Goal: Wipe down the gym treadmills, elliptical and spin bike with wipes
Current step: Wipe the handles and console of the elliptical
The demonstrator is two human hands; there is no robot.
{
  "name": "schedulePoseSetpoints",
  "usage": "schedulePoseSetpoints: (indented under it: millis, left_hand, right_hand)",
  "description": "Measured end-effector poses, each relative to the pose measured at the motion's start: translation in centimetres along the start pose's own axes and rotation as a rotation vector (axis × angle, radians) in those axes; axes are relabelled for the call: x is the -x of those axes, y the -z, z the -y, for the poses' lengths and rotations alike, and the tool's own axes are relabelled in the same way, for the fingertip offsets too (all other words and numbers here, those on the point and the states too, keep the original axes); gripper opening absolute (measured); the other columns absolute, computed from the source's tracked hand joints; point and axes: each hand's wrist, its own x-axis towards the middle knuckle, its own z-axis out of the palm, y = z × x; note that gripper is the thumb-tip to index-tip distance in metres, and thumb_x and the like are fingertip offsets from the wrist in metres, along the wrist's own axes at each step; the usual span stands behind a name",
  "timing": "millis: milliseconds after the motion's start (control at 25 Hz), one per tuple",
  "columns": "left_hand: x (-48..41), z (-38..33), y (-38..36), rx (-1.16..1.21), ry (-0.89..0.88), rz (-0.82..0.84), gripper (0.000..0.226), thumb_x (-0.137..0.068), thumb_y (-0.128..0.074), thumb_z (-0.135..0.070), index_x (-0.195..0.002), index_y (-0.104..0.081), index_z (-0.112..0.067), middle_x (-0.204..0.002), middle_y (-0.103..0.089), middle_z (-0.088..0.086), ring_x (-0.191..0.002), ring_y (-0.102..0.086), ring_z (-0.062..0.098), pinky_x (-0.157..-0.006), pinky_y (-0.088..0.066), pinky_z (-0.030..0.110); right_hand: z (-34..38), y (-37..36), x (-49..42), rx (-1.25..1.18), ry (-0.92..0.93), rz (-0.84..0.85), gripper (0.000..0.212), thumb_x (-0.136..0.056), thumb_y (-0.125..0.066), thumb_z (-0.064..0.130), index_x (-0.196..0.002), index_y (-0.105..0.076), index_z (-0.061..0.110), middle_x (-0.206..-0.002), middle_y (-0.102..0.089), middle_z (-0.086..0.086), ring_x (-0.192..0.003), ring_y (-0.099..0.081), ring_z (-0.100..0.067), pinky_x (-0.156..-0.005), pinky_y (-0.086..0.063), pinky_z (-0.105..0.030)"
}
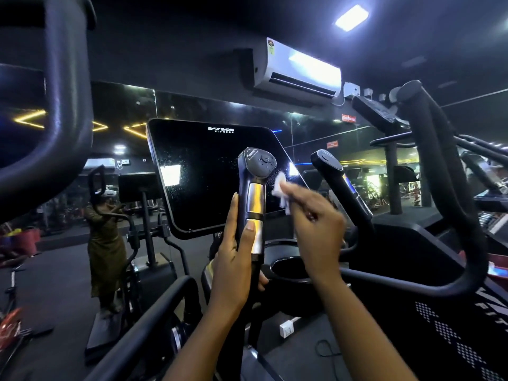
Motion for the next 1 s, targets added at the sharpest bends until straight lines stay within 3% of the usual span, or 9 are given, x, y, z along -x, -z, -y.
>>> schedulePoseSetpoints:
  millis: [120,240,480,640,720,840,920,1000]
  left_hand:
    - [0.3,-0.9,-0.2,0.019,0.017,-0.006,0.053,-0.084,-0.04,-0.049,-0.128,-0.017,-0.068,-0.083,-0.062,-0.032,-0.042,-0.057,0.02,-0.039,-0.046,0.025]
    - [0.3,-1.1,-0.2,0.027,0.04,-0.001,0.053,-0.083,-0.039,-0.049,-0.126,-0.016,-0.067,-0.08,-0.057,-0.046,-0.043,-0.056,0.02,-0.038,-0.047,0.025]
    - [0.2,-0.7,0.0,0.012,0.058,0.001,0.053,-0.083,-0.04,-0.053,-0.128,-0.019,-0.069,-0.083,-0.068,-0.016,-0.042,-0.056,0.023,-0.04,-0.048,0.028]
    - [0.3,-0.8,-0.1,0.014,0.076,0.014,0.053,-0.083,-0.04,-0.053,-0.128,-0.018,-0.07,-0.111,-0.054,-0.023,-0.042,-0.057,0.02,-0.04,-0.048,0.027]
    - [0.3,-0.8,-0.1,0.017,0.076,0.021,0.056,-0.083,-0.039,-0.052,-0.131,-0.017,-0.068,-0.125,-0.049,-0.016,-0.042,-0.056,0.018,-0.039,-0.047,0.025]
    - [0.3,-0.7,-0.2,0.03,0.065,0.015,0.056,-0.082,-0.04,-0.052,-0.131,-0.016,-0.068,-0.129,-0.045,-0.014,-0.042,-0.055,0.017,-0.039,-0.045,0.023]
    - [0.4,-0.8,-0.2,0.031,0.05,0.016,0.056,-0.083,-0.04,-0.051,-0.131,-0.016,-0.067,-0.124,-0.044,-0.018,-0.042,-0.055,0.016,-0.039,-0.045,0.023]
    - [0.3,-0.7,-0.2,0.034,0.043,0.018,0.057,-0.082,-0.04,-0.052,-0.131,-0.016,-0.067,-0.118,-0.047,-0.021,-0.042,-0.055,0.017,-0.039,-0.045,0.023]
  right_hand:
    - [0.6,-2.2,-5.8,0.152,0.182,0.076,0.028,-0.079,-0.063,-0.003,-0.102,-0.071,0.01,-0.1,-0.07,0.002,-0.093,-0.06,-0.001,-0.083,-0.046,-0.009]
    - [0.6,-3.6,-6.7,0.267,0.296,0.163,0.031,-0.075,-0.058,-0.005,-0.099,-0.073,0.006,-0.099,-0.071,-0.007,-0.09,-0.066,-0.018,-0.085,-0.044,-0.015]
    - [0.7,-1.8,-3.4,0.329,0.441,0.15,0.03,-0.075,-0.059,0.001,-0.102,-0.072,0.007,-0.101,-0.071,-0.008,-0.092,-0.067,-0.024,-0.084,-0.048,-0.029]
    - [0.8,-3.3,-6.8,0.329,0.585,0.319,0.03,-0.074,-0.058,0.007,-0.1,-0.073,0.009,-0.103,-0.07,-0.008,-0.093,-0.067,-0.024,-0.084,-0.049,-0.029]
    - [0.3,-3.8,-8.9,0.305,0.53,0.395,0.032,-0.074,-0.056,0.008,-0.101,-0.073,0.009,-0.103,-0.07,-0.008,-0.094,-0.066,-0.021,-0.087,-0.048,-0.024]
    - [-1.7,-3.0,-10.6,0.343,0.447,0.346,0.042,-0.069,-0.05,-0.002,-0.103,-0.072,0.01,-0.099,-0.072,-0.006,-0.091,-0.067,-0.016,-0.085,-0.043,-0.008]
    - [-2.7,-2.4,-9.9,0.296,0.27,0.316,0.039,-0.074,-0.053,-0.006,-0.105,-0.071,0.009,-0.092,-0.073,-0.004,-0.08,-0.065,-0.003,-0.075,-0.038,0.002]
    - [-3.1,-2.5,-7.8,0.17,-0.003,0.271,0.038,-0.079,-0.055,-0.006,-0.112,-0.067,0.01,-0.079,-0.067,0.009,-0.064,-0.056,0.011,-0.065,-0.038,0.0]
